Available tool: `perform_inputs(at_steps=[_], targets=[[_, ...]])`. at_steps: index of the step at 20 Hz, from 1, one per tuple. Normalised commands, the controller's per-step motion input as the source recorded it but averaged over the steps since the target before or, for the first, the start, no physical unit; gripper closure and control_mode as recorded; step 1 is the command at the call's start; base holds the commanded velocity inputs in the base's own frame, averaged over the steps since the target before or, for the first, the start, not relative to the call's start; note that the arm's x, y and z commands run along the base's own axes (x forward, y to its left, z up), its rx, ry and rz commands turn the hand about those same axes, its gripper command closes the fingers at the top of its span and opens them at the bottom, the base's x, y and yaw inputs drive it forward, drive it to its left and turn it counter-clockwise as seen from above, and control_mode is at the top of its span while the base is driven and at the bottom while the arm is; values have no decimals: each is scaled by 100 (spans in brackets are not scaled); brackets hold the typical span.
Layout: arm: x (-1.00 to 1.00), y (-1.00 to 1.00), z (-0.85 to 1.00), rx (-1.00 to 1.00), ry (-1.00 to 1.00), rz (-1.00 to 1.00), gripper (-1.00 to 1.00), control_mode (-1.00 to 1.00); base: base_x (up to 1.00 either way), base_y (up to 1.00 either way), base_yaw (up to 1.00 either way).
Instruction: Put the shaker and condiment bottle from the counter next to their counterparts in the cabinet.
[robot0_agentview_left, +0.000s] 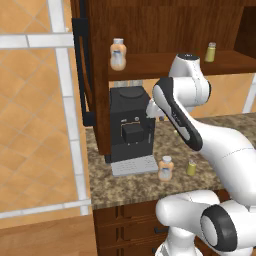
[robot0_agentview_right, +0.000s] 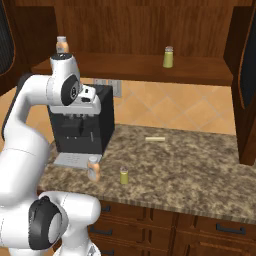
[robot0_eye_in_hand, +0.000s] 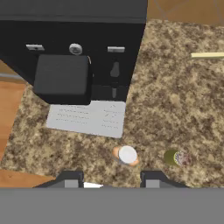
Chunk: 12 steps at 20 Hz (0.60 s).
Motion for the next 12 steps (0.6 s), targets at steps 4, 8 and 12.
perform_inputs(at_steps=[4, 8, 12], targets=[[-2, -44, -19, 0, 0, 11, -100, -100, 0, 0, 0], [-52, -76, -33, 6, -12, 18, -100, -100, 0, 0, 0], [-67, -62, -36, 8, -20, 7, -100, -100, 0, 0, 0]])
